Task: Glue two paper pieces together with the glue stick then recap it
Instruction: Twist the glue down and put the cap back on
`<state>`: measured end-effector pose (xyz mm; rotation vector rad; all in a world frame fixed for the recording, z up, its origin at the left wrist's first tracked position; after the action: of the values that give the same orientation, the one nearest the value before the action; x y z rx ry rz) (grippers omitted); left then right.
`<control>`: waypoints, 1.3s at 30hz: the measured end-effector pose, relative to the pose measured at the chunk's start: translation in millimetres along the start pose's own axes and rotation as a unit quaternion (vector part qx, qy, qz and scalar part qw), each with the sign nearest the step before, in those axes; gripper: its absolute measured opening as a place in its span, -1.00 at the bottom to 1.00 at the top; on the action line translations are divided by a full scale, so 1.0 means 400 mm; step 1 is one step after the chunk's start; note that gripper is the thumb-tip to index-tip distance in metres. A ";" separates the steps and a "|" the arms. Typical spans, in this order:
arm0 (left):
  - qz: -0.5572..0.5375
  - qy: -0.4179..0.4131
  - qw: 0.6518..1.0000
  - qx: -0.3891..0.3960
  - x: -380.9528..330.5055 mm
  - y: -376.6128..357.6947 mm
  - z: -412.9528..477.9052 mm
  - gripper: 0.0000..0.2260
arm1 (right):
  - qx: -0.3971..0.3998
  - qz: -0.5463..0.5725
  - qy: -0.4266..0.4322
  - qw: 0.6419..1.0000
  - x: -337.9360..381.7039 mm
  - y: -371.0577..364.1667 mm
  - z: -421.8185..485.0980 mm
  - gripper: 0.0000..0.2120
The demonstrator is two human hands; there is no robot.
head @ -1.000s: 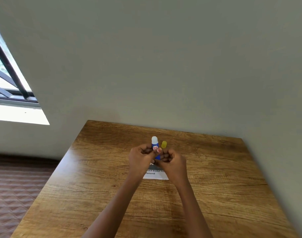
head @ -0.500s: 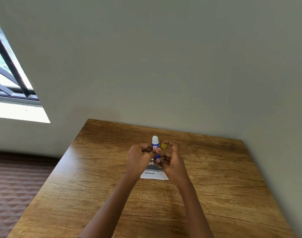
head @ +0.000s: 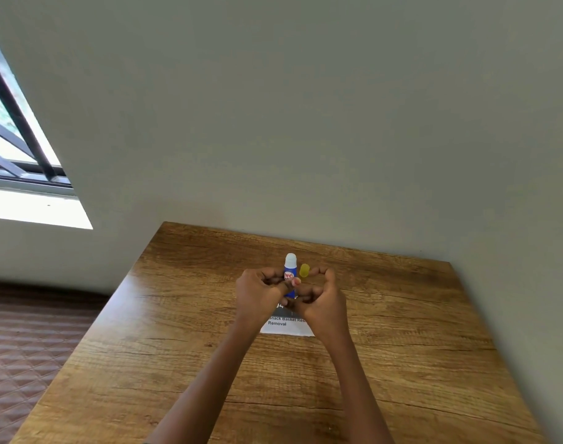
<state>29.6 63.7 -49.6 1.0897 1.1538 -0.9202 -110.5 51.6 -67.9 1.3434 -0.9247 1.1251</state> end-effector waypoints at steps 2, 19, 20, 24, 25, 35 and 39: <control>0.001 0.000 1.000 0.003 -0.002 -0.003 -0.001 -0.83 | -0.017 -0.023 -0.002 1.000 0.000 0.002 0.003 -0.41; -0.008 -0.003 1.000 0.002 -0.019 -0.001 0.002 -0.84 | 0.097 0.015 -0.030 0.995 -0.014 -0.017 0.009 -0.88; -0.008 -0.001 1.000 0.001 -0.020 -0.002 0.001 -0.85 | 0.078 0.005 -0.029 0.997 -0.014 -0.013 0.008 -0.88; -0.021 -0.002 1.000 0.014 -0.023 -0.013 -0.003 -0.86 | 0.008 -0.044 -0.021 0.999 -0.015 0.002 0.009 -0.81; -0.023 0.000 1.000 0.019 -0.022 -0.018 -0.003 -0.86 | 0.001 -0.047 -0.024 0.999 -0.015 0.000 0.008 -0.79; -0.009 0.005 1.000 -0.016 -0.005 0.011 0.010 -0.82 | 0.166 0.089 -0.027 0.982 0.004 -0.039 0.003 -0.84; 0.000 0.006 1.000 -0.011 -0.007 0.007 0.010 -0.84 | 0.117 0.060 -0.034 0.991 -0.005 -0.032 0.010 -0.81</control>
<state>32.9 60.5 -46.1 1.0783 1.1709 -0.9015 -98.4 48.6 -72.9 1.5402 -0.9566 1.3194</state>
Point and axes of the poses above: each hand's wrist, its own z-axis towards the middle knuckle, its own y-axis out of the back of the hand, x = y × z, the point moved 7 cm from there along z, towards the middle knuckle, and after that the axes turned 3 degrees about x, right-handed, at the moved point
